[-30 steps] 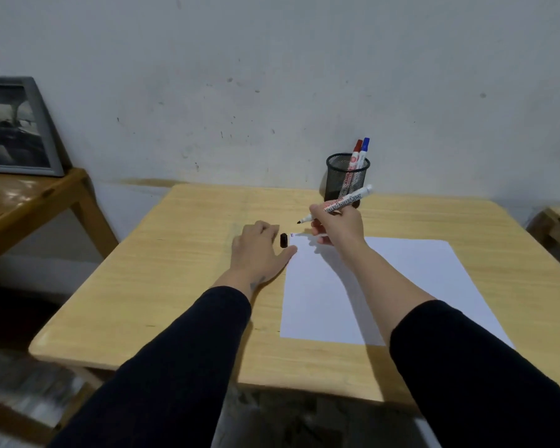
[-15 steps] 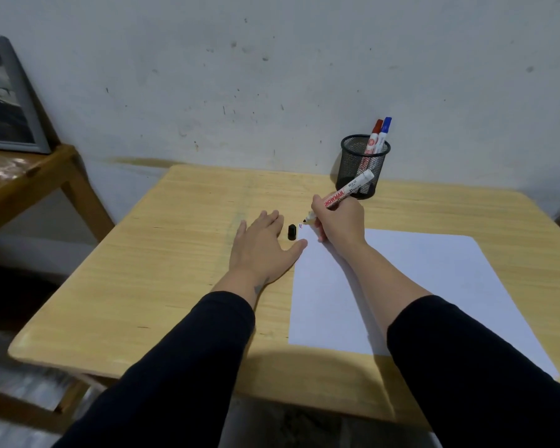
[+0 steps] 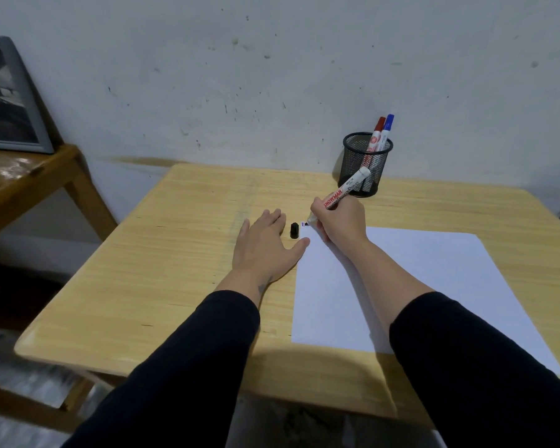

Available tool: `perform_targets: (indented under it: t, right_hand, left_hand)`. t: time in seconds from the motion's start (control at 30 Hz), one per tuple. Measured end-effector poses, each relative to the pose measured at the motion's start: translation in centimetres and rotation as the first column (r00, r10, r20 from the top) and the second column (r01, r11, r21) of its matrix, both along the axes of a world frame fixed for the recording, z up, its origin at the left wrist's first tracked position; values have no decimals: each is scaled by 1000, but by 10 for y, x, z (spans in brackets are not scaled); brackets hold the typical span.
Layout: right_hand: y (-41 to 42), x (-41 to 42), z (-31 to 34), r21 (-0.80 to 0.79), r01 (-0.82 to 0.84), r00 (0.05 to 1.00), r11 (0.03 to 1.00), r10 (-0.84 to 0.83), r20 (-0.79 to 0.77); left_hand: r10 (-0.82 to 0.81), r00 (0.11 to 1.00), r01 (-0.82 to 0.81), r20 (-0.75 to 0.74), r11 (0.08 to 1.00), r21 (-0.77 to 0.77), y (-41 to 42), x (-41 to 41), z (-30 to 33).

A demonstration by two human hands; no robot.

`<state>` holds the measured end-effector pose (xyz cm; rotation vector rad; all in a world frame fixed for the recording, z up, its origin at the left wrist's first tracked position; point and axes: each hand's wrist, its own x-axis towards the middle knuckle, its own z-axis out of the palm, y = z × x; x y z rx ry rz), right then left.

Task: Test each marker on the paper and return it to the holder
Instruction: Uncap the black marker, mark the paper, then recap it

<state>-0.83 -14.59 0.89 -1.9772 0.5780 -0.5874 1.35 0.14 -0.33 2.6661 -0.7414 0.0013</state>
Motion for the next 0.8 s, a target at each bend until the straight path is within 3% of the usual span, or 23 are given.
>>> perform_targets:
  t: [0.13,0.2,0.3,0.37,0.47,0.57,0.6,0.67,0.73,0.8]
  right_hand:
    - [0,-3,5,75,43,999,996,-44,15]
    - [0,-5,10,291,53,995,955,-77,69]
    - [-5,-11,22,591,-17,989,806,-72,127]
    - [-12,-15,34,608,-54,995,792,-8,98]
    - [-23,-23,47,637,-89,995,766,40,90]
    - [-27,-36,51,709,-150,984,689,32,176]
    - [-27,-41,52,723,-181,976,667,30,217]
    - [-28,-51,52,745,-224,961,629,16,275]
    - [-31,-60,55,762,-245,952,600,-1,306]
    - [-35,-67,63,764,-272,939,585,-13,344]
  left_hand:
    - [-2,1000,2,-6,1000,-12,0,0,0]
    - [-11,1000,10,-11,999,-36,1,-1,1]
    - [-60,998,54,-27,983,-176,4,-2,3]
    - [-72,996,81,47,967,-241,6,-2,8]
    - [-81,982,108,169,982,-158,7,1,21]
    - [-116,992,120,41,989,-88,7,5,29]
    - [-114,993,112,-8,985,-132,6,5,29]
    - [-83,988,31,-128,929,-369,2,1,30]
    - [-56,972,-96,-228,791,-605,-4,-3,39]
    - [-64,962,-153,-266,680,-717,-12,-5,53]
